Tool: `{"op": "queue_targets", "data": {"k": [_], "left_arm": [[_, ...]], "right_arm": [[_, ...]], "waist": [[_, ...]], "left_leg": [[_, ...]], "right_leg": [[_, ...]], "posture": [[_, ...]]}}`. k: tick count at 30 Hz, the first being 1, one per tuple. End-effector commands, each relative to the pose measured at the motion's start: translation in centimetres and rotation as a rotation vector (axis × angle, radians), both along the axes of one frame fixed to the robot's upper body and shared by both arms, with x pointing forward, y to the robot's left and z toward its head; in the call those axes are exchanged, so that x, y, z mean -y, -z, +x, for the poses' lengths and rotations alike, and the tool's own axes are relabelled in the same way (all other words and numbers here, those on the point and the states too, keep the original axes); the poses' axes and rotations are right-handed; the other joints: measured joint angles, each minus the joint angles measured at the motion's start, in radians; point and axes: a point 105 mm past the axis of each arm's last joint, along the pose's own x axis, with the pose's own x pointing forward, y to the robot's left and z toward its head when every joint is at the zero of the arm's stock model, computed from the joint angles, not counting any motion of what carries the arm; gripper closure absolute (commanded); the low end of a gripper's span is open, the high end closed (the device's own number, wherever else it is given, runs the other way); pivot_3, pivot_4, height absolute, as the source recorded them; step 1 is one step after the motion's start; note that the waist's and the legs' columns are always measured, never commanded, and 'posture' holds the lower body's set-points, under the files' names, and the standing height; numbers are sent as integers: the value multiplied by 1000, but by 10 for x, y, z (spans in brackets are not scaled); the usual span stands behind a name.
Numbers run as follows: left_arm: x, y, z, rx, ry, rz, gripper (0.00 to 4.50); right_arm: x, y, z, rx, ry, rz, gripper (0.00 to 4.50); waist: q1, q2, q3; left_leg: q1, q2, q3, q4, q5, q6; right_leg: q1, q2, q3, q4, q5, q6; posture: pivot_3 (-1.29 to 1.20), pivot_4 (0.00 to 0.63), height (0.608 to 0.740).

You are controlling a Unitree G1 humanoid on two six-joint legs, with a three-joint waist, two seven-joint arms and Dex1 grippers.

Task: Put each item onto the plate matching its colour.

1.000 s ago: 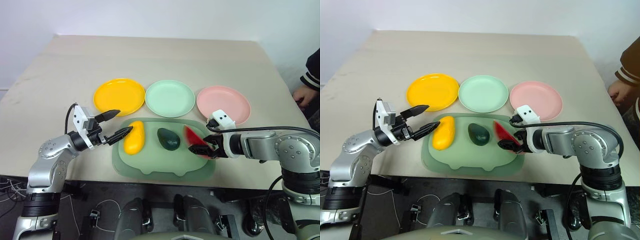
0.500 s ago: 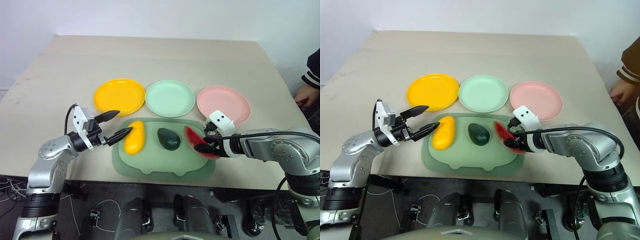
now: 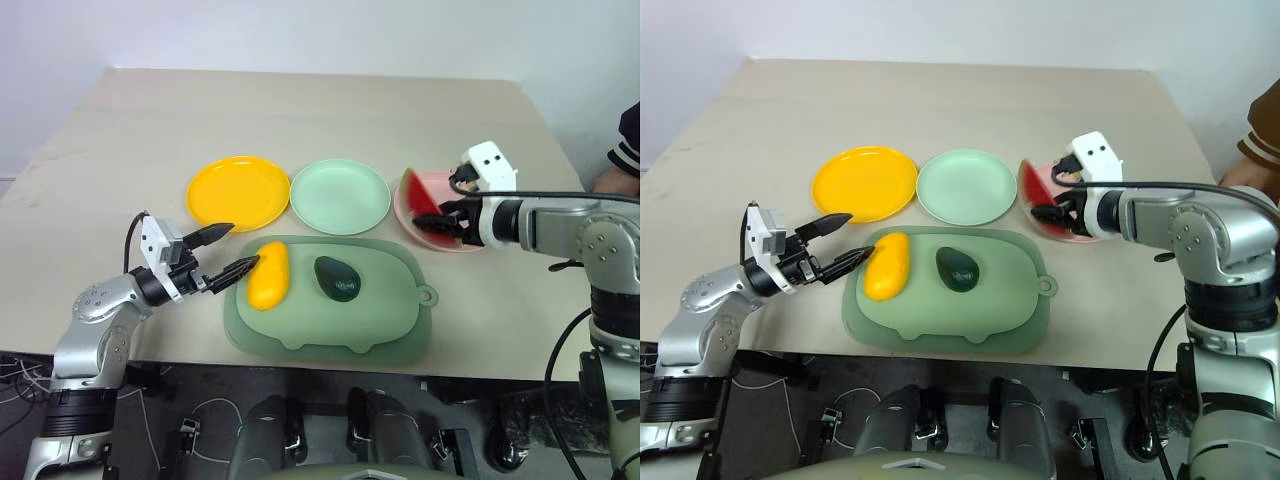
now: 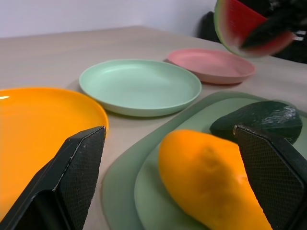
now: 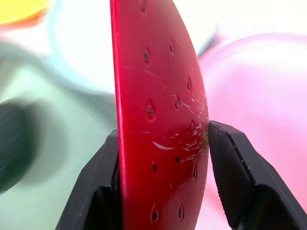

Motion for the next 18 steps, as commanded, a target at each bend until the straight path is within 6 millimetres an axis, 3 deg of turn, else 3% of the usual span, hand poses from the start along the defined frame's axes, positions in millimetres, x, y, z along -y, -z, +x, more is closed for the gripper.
{"op": "queue_targets", "data": {"k": [1, 6, 12, 18], "left_arm": [[-1, -12, -2, 55, -2, 13, 0], [-4, -11, -4, 57, -12, 17, 0], [-9, -9, -6, 58, -25, 19, 0], [-11, -7, -8, 56, -31, 22, 0]], "right_arm": [[18, -8, 22, 45, 106, -4, 2438], [40, 12, 48, -6, 196, -44, 2438], [50, 23, 59, -42, 224, -72, 2438], [52, 23, 61, -43, 216, -77, 339]], "waist": [[-2, 0, 0], [-5, 1, 0], [-6, 2, 1], [-7, 2, 1]], "left_leg": [[0, 0, 0, 0, 0, 0], [0, 0, 1, 0, 0, 0], [0, 0, 1, 0, 1, -1], [0, 0, 2, 0, 1, -1]], "right_leg": [[0, 0, 0, 0, 0, 0], [-1, 0, 0, 1, 0, 0], [-2, 0, 0, 3, 0, 1], [-3, 0, 1, 4, 0, 1]], "posture": [[0, 150, 696], [0, 150, 696], [0, 150, 696], [0, 150, 696]]}}
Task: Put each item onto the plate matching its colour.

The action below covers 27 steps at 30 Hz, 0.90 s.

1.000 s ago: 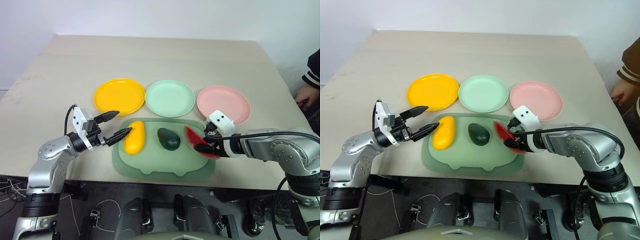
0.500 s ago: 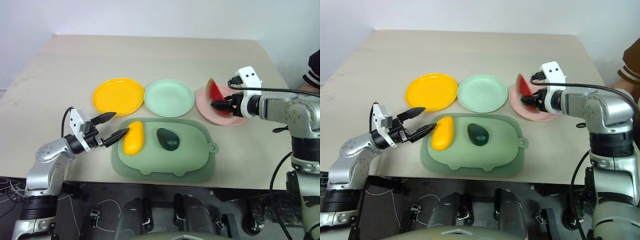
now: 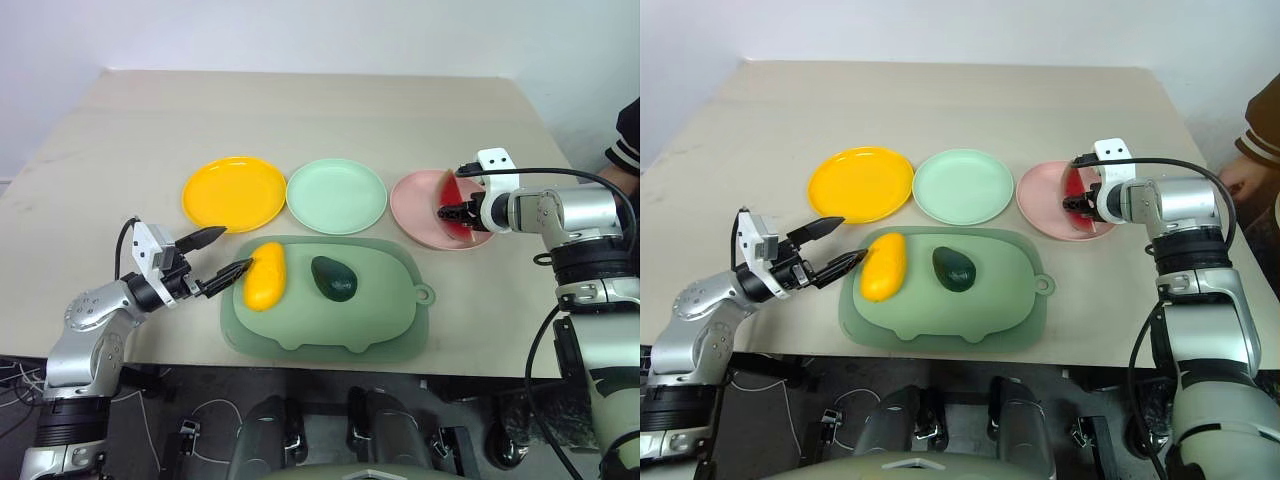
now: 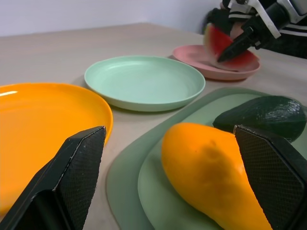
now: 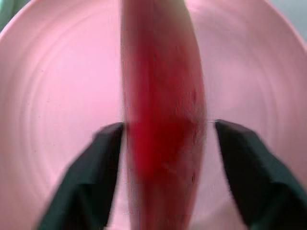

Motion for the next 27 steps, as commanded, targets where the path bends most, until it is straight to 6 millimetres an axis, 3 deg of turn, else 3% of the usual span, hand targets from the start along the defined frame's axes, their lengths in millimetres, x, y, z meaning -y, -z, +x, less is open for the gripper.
{"op": "queue_targets", "data": {"k": [1, 9, 14, 15, 17, 22, 27], "left_arm": [[-3, -12, -2, 60, -2, 17, 0], [-4, -14, -1, 63, 1, 22, 0], [-5, -16, 2, 65, 5, 26, 0], [-4, -16, 3, 66, 8, 26, 0], [-3, -16, 3, 66, 15, 26, 0], [-1, -19, 4, 69, 25, 20, 0], [1, -23, -2, 62, 56, 19, 0]], "right_arm": [[0, -22, 5, 78, -20, -25, 40], [3, -62, -16, 227, -75, -57, 40], [-20, -84, -42, 306, -184, -34, 40], [-32, -89, -48, 322, -217, 15, 40], [-57, -88, -62, 305, -289, 105, 40], [-104, -63, -88, 219, -409, 204, 40], [-128, -44, -104, 162, -483, 284, 40]], "waist": [[1, 0, 0], [4, 1, 0], [3, 1, 0], [2, 1, 0], [2, 1, 0], [4, 1, 0], [8, 1, 0]], "left_leg": [[0, 0, 0, 0, 0, 0], [-1, 0, 0, 0, 0, 0], [0, 0, 0, 0, 0, 0], [-1, 0, 0, 0, 0, 0], [0, 0, 0, 0, 0, 0], [0, 1, -1, 0, 0, -1], [-1, 0, -1, 0, 0, -1]], "right_leg": [[0, 0, 0, 0, 0, 0], [-1, -1, 0, 0, 0, 0], [-1, 0, 0, 1, 0, 0], [-1, 0, 0, 1, 0, 0], [-2, 0, 0, 1, 0, 0], [-2, 0, 0, 2, 0, 0], [-1, -1, 0, 1, 0, 0]], "posture": [[0, 150, 696], [0, 150, 696], [0, 150, 696], [0, 150, 696], [0, 150, 696], [0, 150, 696], [0, 150, 696]]}}
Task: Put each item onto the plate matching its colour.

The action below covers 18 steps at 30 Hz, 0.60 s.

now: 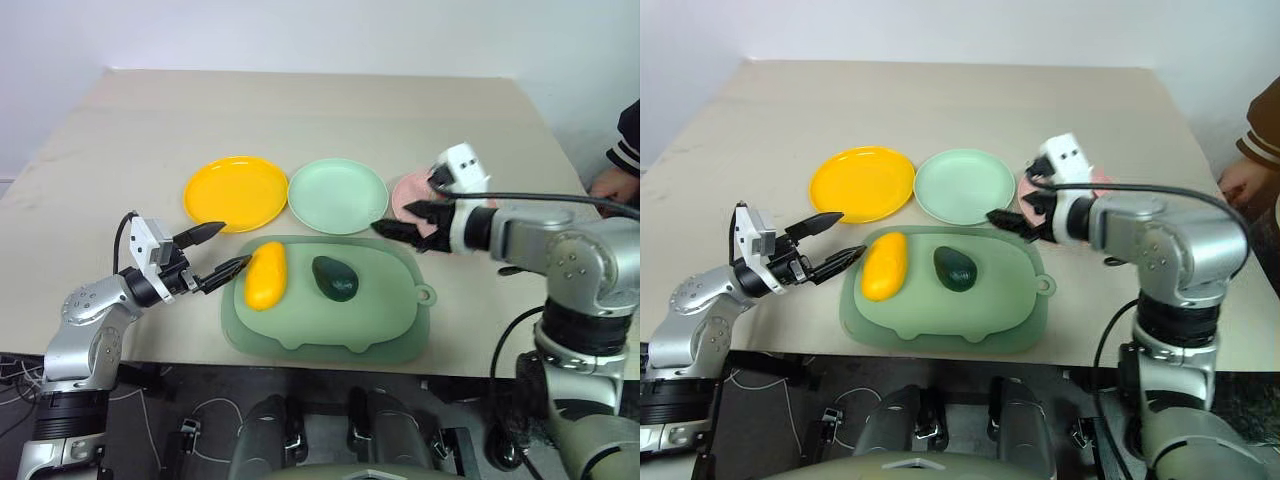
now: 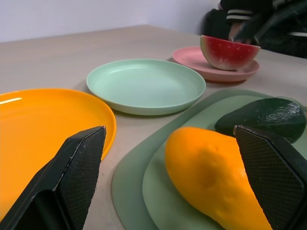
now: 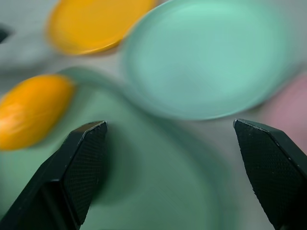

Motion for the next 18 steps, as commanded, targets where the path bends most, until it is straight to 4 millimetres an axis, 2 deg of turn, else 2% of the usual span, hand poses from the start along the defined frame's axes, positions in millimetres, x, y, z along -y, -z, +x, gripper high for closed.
{"op": "queue_targets", "data": {"k": [1, 8, 18], "left_arm": [[1, -15, -7, 35, 37, 11, 0], [6, -18, -22, -30, 119, 27, 0], [6, -23, -20, -9, 123, 62, 0]], "right_arm": [[-5, -2, -11, 29, -29, 21, 40], [-31, 14, -32, -10, -169, 31, 40], [-56, 32, -35, -88, -245, 34, 40]], "waist": [[0, 0, 0], [-7, 0, 0], [-5, 0, 0]], "left_leg": [[0, 0, 0, 0, 0, 0], [1, 0, 0, -2, 0, -1], [1, 0, 0, -3, 1, -2]], "right_leg": [[0, 0, 0, 0, 0, 0], [-1, 1, 0, 0, 0, 0], [-1, 1, 0, -1, 0, 0]], "posture": [[0, 150, 696], [0, 150, 696], [0, 150, 696]]}}
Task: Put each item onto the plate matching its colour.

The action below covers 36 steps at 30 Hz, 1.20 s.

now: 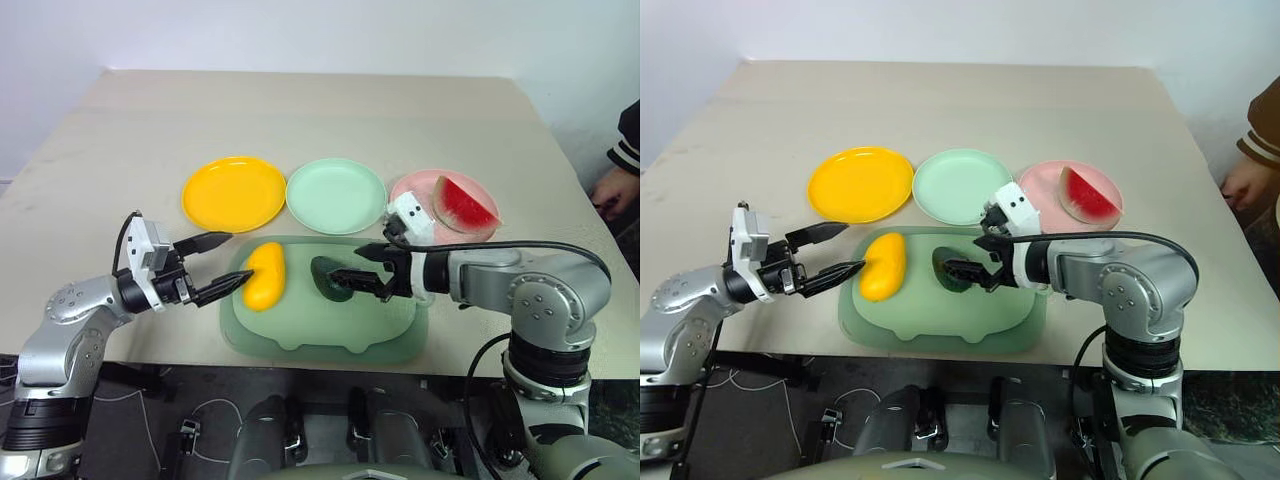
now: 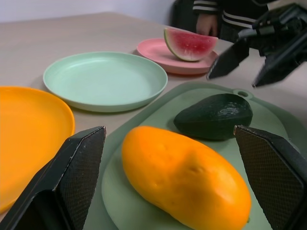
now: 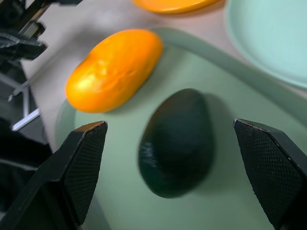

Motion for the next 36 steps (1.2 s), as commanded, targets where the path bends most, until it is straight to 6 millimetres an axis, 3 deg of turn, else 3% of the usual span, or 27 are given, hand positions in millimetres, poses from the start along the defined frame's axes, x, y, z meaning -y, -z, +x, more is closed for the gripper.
{"op": "queue_targets", "data": {"k": [1, 10, 20, 24, 26, 28, 32, 36], "left_arm": [[0, -13, -1, 56, 0, 14, 0], [6, -18, 0, 58, -2, 12, 0], [-11, -8, 4, 53, -28, 20, 0], [-14, -4, 2, 56, -29, 19, 0], [-15, -3, 2, 58, -30, 19, 0], [-16, -2, 1, 60, -32, 19, 0], [-23, 1, -1, 68, -45, 16, 0], [-27, 3, -2, 71, -55, 17, 0]], "right_arm": [[-8, -1, -1, 4, -26, 13, 40], [-18, 18, 9, 38, -10, -96, 40], [-16, 28, 21, 88, 4, -175, 40], [-16, 23, 23, 122, -8, -169, 1194], [-16, 20, 24, 135, -12, -167, 1282], [-15, 13, 24, 162, -22, -155, 1282], [-13, -41, 43, 300, 6, -2, 1282], [-9, -51, 73, 363, 73, -23, 1282]], "waist": [[0, 0, 0], [-1, 0, 0], [-1, 0, 0], [0, 0, 0], [0, 0, 0], [0, 0, 0], [-2, 0, 0], [-2, 0, 0]], "left_leg": [[0, 0, 0, 0, 0, 0], [0, 0, 0, -1, 0, 0], [0, 0, 1, -1, 0, 0], [-1, 0, 1, -1, 0, 0], [-1, 0, 1, -1, 0, 0], [-1, 0, 1, -1, 0, 0], [-1, 0, 1, -1, 0, 0], [-1, 0, 2, -1, 0, 0]], "right_leg": [[0, 0, 0, 0, 0, 0], [-1, 0, 0, 0, 0, 0], [-1, 0, 0, 0, 0, 0], [-2, 0, 0, 0, 0, 0], [-2, 0, 0, 0, 0, 0], [-2, 0, 0, 0, 0, 0], [-3, 0, 0, 0, 0, 0], [-3, 0, 1, 0, 0, 0]], "posture": [[0, 150, 696], [0, 150, 696], [0, 150, 696], [0, 150, 696], [0, 150, 696], [0, 150, 696], [0, 150, 696], [0, 150, 696]]}}
